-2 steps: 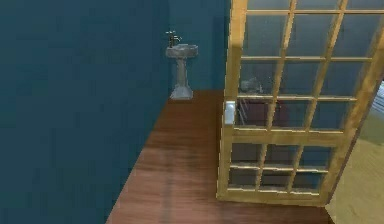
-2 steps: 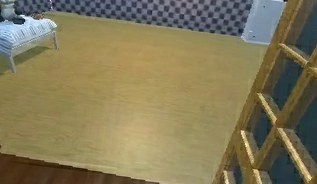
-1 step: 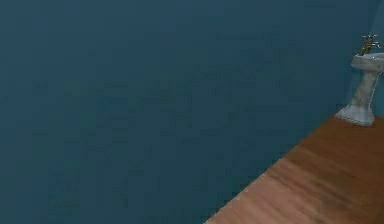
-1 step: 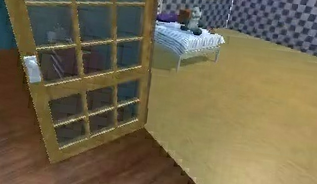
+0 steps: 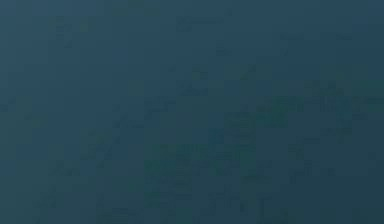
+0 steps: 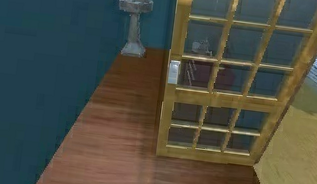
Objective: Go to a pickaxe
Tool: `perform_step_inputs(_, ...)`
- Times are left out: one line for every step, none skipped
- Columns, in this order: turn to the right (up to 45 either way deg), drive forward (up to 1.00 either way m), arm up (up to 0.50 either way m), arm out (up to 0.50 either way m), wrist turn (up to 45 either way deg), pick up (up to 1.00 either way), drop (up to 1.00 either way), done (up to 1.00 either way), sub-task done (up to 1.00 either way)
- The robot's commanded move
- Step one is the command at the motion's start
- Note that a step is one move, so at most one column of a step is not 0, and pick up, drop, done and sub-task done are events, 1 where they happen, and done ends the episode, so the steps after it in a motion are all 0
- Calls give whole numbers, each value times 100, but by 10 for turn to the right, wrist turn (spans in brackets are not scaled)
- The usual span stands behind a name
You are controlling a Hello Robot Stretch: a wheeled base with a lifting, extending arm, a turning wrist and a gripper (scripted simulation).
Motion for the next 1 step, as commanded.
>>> perform_step_inputs(0, 25, 0, 0, 0, 0, 0, 0, 0)
